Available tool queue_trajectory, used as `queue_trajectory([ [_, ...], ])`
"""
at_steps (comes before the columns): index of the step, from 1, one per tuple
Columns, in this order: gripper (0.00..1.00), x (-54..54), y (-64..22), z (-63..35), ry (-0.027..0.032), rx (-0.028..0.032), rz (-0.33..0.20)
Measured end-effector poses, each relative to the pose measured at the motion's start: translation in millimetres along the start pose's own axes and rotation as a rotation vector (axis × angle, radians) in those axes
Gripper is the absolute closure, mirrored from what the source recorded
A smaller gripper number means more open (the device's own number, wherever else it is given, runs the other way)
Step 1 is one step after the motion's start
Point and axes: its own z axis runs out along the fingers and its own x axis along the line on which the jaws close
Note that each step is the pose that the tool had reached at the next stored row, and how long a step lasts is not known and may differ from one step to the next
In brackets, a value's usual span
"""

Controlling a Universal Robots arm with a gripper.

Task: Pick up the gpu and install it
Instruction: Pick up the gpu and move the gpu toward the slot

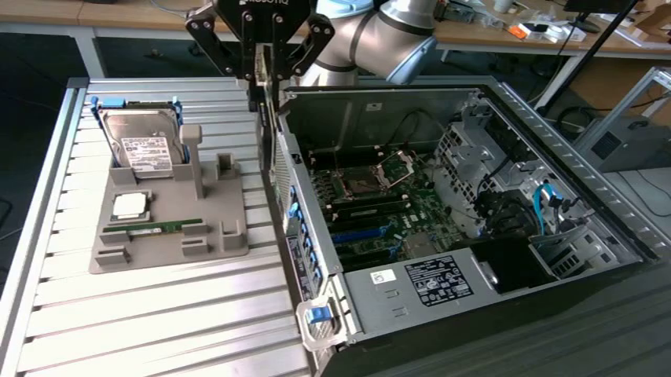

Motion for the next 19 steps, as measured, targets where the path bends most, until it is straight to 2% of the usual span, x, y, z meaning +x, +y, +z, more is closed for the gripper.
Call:
queue_trajectory([
  [19, 0.73, -13.9, -0.6, 2.0, 0.0000, 0.0000, 0.000],
])
